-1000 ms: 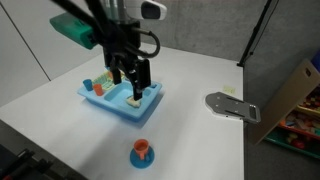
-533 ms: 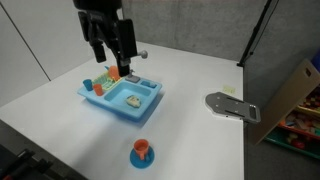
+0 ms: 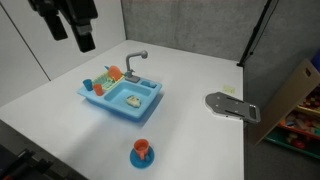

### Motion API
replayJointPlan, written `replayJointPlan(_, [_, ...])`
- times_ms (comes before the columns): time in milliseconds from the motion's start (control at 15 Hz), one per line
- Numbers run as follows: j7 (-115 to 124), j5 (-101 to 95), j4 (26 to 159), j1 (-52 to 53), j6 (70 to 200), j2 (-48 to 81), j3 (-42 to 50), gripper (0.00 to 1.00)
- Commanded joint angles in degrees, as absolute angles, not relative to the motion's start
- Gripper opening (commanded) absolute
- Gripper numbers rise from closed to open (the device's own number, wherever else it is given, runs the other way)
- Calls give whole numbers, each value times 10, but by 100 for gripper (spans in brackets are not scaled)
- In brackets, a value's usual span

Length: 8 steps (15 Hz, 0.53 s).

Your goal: Put the orange mug in the blue mug

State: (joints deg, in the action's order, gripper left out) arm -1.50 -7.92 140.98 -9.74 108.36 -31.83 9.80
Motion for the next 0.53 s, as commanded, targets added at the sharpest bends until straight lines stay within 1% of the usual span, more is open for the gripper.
replayJointPlan(0, [-44,-87,1437,-93,1067,-377,88,100])
replayJointPlan(467, [-86,-73,1455,-69,1064,-428,89,100])
